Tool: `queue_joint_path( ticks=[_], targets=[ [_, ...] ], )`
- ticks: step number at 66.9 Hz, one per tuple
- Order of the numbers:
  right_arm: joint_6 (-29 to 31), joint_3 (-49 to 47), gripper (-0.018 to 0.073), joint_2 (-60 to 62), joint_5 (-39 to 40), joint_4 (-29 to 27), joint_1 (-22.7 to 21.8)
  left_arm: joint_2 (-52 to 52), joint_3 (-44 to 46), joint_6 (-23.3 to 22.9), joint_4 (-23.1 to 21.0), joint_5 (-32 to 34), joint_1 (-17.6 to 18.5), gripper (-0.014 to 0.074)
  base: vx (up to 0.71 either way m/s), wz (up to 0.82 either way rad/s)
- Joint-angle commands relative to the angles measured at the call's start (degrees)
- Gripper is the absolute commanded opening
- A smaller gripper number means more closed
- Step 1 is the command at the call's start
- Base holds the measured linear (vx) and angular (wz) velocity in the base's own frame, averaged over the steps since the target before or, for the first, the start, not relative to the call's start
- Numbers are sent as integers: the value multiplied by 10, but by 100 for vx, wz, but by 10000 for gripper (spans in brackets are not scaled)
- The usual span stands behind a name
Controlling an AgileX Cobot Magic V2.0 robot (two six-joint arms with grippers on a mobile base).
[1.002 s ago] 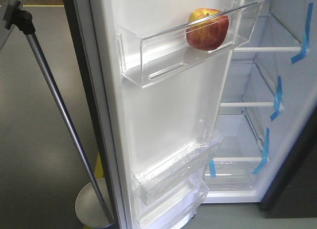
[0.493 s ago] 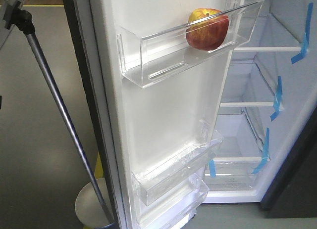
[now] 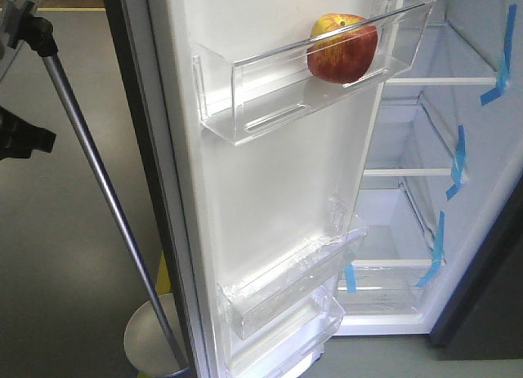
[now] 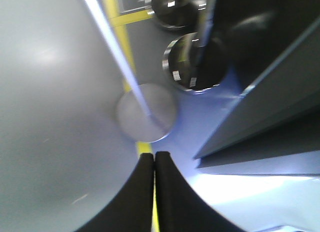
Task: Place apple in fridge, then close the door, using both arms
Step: 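Swing the left gripper out to the outer face of the refrigerator door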
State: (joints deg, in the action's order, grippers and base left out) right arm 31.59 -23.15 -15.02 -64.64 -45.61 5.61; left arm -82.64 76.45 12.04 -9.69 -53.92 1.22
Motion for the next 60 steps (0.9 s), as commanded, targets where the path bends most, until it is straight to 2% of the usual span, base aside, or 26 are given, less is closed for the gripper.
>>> queue_joint_path(
  ticks=[1,16,32,40,51,60],
  targets=[
    [3,-13,591,-6,21,-26,-3,-6,35,44,-71,22,5,-6,0,0],
    [3,-13,591,-6,21,-26,-3,-61,61,122,-181,34,5,-6,0,0],
    [3,-13,591,-6,21,-26,-3,-112,85,178,-263,42,5,-6,0,0],
    [3,-13,591,-6,21,-26,-3,-124,85,201,-281,60,5,-6,0,0],
    [3,-13,591,-6,21,-26,-3,-138,85,202,-283,100,5,-6,0,0],
    [3,-13,591,-6,21,-26,-3,-159,85,207,-312,109,5,-6,0,0]
  ],
)
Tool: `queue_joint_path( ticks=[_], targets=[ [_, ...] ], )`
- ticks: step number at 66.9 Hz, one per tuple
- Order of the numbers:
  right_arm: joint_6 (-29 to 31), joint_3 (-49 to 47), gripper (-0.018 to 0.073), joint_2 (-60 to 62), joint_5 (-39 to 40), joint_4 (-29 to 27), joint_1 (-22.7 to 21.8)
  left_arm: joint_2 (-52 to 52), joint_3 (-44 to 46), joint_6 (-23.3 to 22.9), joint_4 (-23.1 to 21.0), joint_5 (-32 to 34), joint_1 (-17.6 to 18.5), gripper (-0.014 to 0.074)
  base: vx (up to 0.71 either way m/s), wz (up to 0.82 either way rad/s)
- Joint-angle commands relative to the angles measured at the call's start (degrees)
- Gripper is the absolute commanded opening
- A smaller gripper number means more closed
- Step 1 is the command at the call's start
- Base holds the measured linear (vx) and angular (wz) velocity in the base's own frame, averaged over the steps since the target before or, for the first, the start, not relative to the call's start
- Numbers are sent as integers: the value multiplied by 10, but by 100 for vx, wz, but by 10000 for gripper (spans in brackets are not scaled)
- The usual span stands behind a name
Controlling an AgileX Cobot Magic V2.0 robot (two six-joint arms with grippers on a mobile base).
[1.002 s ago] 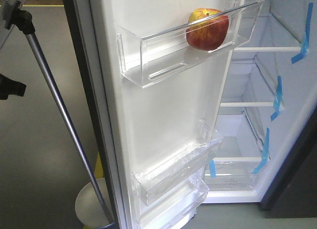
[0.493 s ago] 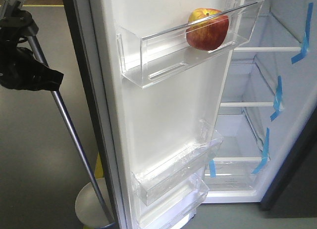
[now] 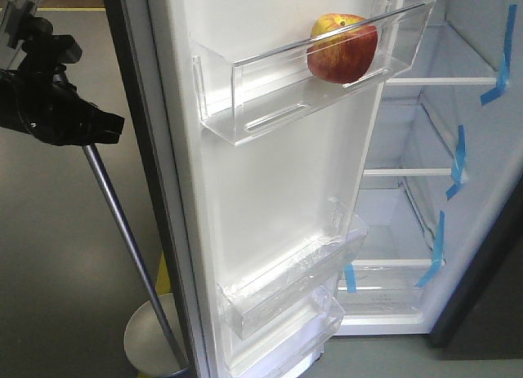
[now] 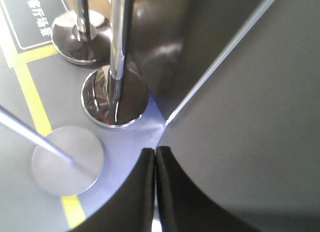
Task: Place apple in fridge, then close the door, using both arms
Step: 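Swing the left gripper out to the outer face of the refrigerator door, then push the refrigerator door closed with the left gripper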
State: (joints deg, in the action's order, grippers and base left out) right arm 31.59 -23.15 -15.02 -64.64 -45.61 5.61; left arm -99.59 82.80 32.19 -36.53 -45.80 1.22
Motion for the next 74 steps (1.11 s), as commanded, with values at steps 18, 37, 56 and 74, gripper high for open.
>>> queue_joint_path(
  ticks=[18,37,56,74],
  targets=[
    [3,-13,591,-6,21,-26,-3,-25,21,71,-164,25,5,-6,0,0],
    [3,-13,591,-6,21,-26,-3,-32,21,135,-276,-37,5,-6,0,0],
    [3,-13,591,-6,21,-26,-3,-32,21,148,-299,-80,7,-6,0,0],
    [3,-13,591,-6,21,-26,-3,-29,21,157,-327,-92,30,-6,0,0]
  ],
)
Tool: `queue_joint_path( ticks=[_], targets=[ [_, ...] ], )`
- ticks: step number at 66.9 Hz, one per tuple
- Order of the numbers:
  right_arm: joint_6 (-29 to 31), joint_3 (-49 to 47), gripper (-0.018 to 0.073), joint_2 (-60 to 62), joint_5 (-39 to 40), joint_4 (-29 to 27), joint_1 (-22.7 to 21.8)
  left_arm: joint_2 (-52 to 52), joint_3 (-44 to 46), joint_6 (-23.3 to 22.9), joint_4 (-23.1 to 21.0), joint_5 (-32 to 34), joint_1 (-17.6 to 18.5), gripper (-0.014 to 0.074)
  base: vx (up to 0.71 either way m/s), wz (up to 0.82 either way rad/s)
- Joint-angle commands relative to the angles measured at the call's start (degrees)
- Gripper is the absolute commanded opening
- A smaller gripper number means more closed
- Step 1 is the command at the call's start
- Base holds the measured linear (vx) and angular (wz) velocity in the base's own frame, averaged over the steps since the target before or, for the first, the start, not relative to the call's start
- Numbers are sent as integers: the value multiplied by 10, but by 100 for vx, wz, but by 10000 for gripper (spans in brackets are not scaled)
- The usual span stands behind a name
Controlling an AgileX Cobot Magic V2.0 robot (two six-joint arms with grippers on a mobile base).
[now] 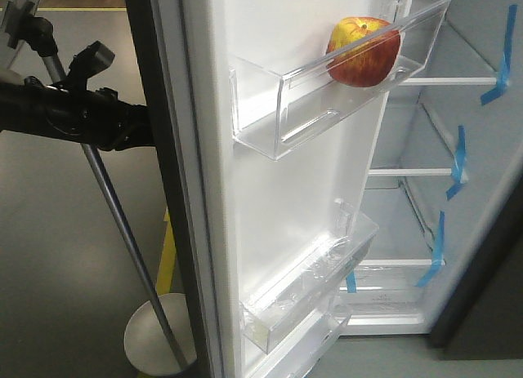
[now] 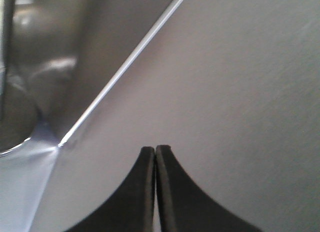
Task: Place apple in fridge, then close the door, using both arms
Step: 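Push the refrigerator door closed with the left gripper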
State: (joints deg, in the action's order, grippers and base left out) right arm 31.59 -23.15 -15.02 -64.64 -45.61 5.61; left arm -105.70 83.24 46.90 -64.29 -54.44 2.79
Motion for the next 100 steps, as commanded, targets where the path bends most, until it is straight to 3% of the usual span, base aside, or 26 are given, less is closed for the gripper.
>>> queue_joint_path(
  ticks=[1,22,51,80,100],
  targets=[
    [3,-13,591,-6,21,-26,-3,32,17,13,-52,-5,17,-6,0,0],
    [3,-13,591,-6,21,-26,-3,32,16,32,-66,9,74,-6,0,0],
    [3,-13,591,-6,21,-26,-3,32,16,49,-99,73,186,-6,0,0],
    [3,-13,591,-6,21,-26,-3,32,16,79,-177,165,296,-6,0,0],
    [3,-13,591,-6,21,-26,-3,37,16,79,-160,158,315,-6,0,0]
  ],
)
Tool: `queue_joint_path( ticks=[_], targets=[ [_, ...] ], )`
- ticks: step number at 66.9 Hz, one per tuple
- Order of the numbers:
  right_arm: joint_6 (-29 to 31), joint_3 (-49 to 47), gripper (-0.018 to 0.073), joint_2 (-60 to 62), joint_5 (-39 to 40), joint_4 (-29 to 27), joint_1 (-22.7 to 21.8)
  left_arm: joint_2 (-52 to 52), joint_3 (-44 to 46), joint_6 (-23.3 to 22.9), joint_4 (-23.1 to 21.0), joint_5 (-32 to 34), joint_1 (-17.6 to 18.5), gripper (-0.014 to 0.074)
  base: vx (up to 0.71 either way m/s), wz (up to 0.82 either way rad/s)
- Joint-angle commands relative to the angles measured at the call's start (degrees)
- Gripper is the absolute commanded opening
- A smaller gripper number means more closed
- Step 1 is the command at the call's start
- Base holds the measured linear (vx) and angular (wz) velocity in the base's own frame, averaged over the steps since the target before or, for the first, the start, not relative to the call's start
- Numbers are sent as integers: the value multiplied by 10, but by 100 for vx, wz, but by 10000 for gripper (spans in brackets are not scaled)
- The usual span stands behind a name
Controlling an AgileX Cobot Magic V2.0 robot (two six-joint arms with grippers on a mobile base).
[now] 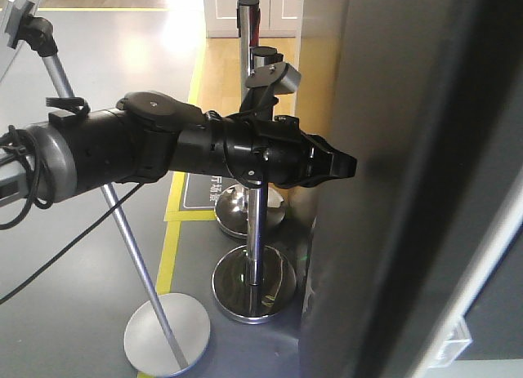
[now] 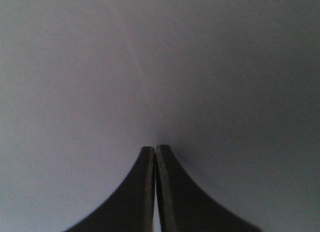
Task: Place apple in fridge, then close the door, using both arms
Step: 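Push the refrigerator door closed with the left gripper, then pull the left gripper back from the closed door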
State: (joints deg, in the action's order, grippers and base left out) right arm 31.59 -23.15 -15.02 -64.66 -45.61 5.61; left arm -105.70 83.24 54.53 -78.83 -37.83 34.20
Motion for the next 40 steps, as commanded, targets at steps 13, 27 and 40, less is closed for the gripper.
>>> queue_joint_path(
  ticks=[13,27,40],
  targets=[
    [3,-13,591,-6,21,-26,-3,72,16,-36,106,-7,0,-6,0,0],
    [3,-13,591,-6,21,-26,-3,142,11,-261,402,-9,1,-6,0,0],
    [3,-13,591,-6,21,-26,-3,256,-97,-475,660,51,1,-6,0,0]
  ],
)
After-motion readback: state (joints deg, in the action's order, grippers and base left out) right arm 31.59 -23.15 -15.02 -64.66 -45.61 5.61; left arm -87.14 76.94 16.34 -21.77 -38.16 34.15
